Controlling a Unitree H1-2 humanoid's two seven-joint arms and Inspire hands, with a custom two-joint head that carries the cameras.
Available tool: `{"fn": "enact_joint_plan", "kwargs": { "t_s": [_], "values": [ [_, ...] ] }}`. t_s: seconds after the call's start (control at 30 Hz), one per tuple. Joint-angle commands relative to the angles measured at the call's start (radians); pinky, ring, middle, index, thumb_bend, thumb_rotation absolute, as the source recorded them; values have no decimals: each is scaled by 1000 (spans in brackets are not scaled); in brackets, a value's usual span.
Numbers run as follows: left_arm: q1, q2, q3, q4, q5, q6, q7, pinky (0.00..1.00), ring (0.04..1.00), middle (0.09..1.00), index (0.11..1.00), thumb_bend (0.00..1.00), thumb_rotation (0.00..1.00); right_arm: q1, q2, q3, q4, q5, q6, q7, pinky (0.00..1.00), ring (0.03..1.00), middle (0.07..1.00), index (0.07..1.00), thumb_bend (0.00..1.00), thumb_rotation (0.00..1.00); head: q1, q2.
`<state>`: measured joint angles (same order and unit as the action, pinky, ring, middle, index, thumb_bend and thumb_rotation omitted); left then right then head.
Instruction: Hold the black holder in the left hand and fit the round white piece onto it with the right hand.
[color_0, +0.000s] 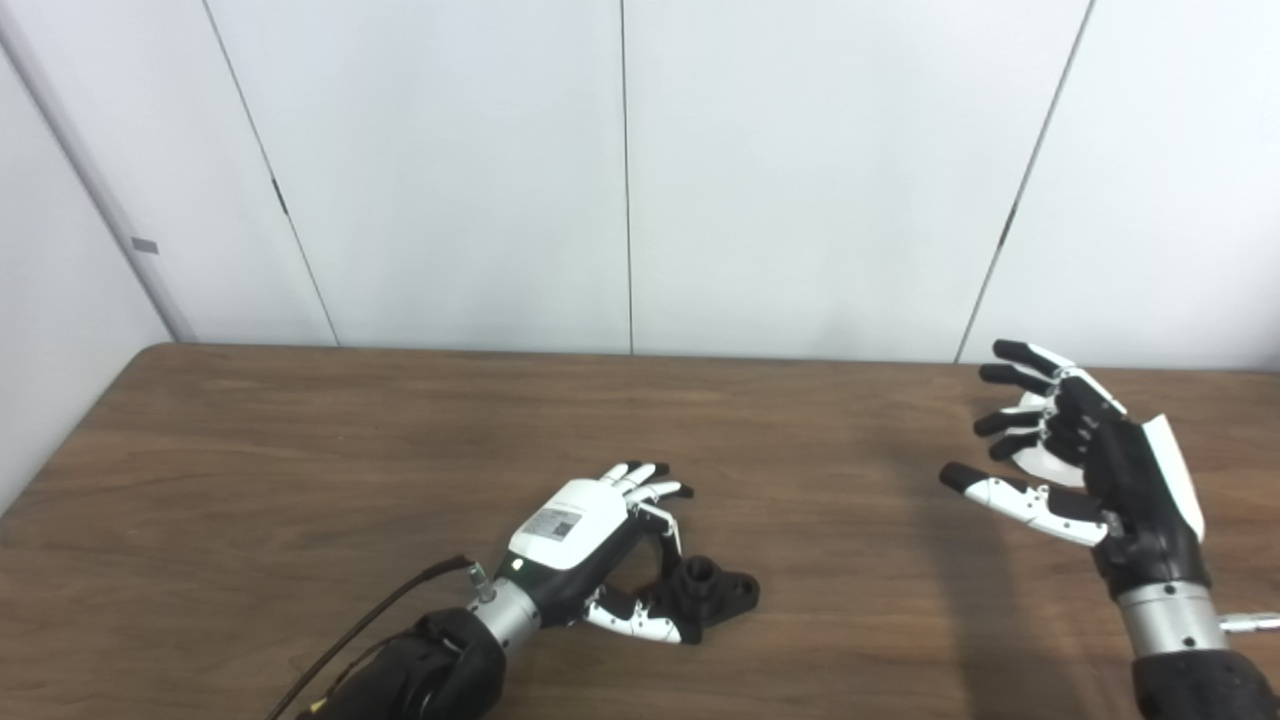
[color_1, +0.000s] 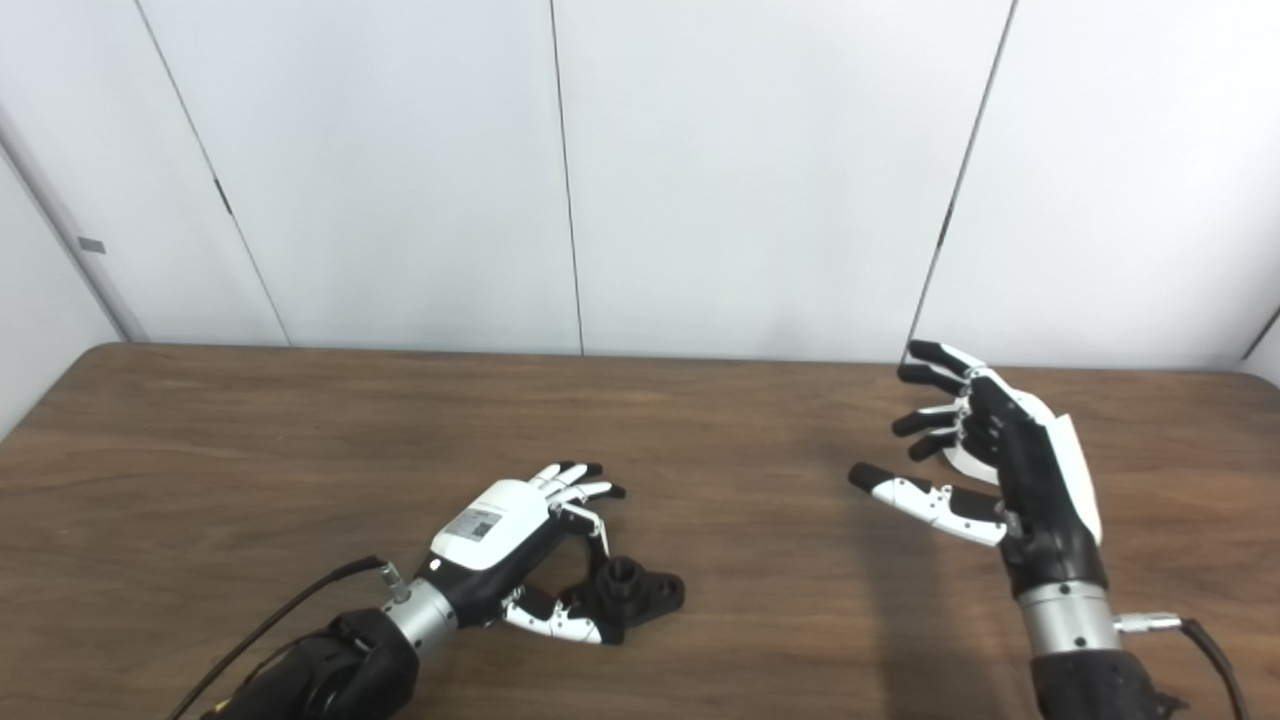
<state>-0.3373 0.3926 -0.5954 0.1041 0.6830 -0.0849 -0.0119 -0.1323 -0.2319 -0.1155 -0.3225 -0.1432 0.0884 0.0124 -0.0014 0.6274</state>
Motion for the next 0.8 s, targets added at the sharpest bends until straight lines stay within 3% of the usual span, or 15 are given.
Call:
{"fn": "enact_joint_plan", "kwargs": {
  "t_s": [0.0, 0.1, 0.17, 0.3, 0.33, 0.37, 0.43, 0.6, 0.7, 0.77],
  "values": [
    [71, -18, -100, 69, 80, 35, -153, 1000, 977, 891, 484, 524, 56, -54, -28, -15, -73, 11, -15, 7, 459, 564, 754, 792, 589, 168, -17, -3],
    [77, -11, -96, 77, 72, 19, -142, 1000, 970, 888, 484, 524, 57, -76, -64, -17, -108, 4, 24, 30, 469, 579, 760, 793, 600, 168, -90, -21],
    [80, -7, -96, 85, 73, 9, -133, 996, 964, 888, 484, 524, 57, -107, -123, -23, -137, -16, 79, 66, 483, 596, 768, 786, 653, 170, -124, -33],
    [92, 8, -88, 91, 59, -3, -129, 999, 961, 889, 485, 524, 56, -183, -281, -30, -158, -75, 175, 151, 511, 640, 792, 781, 753, 142, -286, -94],
    [94, 11, -86, 94, 57, -8, -125, 995, 958, 887, 485, 524, 55, -200, -325, -33, -145, -97, 177, 162, 514, 644, 793, 771, 769, 137, -286, -94],
    [96, 16, -83, 101, 55, -18, -117, 989, 955, 886, 485, 523, 55, -218, -370, -35, -128, -125, 184, 172, 512, 641, 789, 762, 788, 126, -353, -122],
    [98, 22, -78, 112, 50, -33, -108, 974, 943, 881, 485, 523, 54, -241, -433, -40, -98, -154, 207, 190, 528, 660, 794, 764, 826, 146, -389, -141],
    [100, 30, -74, 179, 66, -94, -45, 955, 937, 875, 486, 523, 56, -278, -573, -39, 10, -161, 266, 266, 597, 783, 885, 868, 844, 185, -466, -189],
    [95, 27, -77, 224, 69, -133, -8, 961, 947, 881, 486, 524, 56, -283, -628, -16, 56, -189, 302, 306, 819, 931, 949, 918, 871, 228, -479, -201],
    [92, 25, -79, 242, 73, -148, 5, 963, 947, 882, 485, 524, 57, -286, -650, -2, 77, -201, 328, 327, 895, 975, 975, 939, 881, 239, -481, -204]
  ]
}}
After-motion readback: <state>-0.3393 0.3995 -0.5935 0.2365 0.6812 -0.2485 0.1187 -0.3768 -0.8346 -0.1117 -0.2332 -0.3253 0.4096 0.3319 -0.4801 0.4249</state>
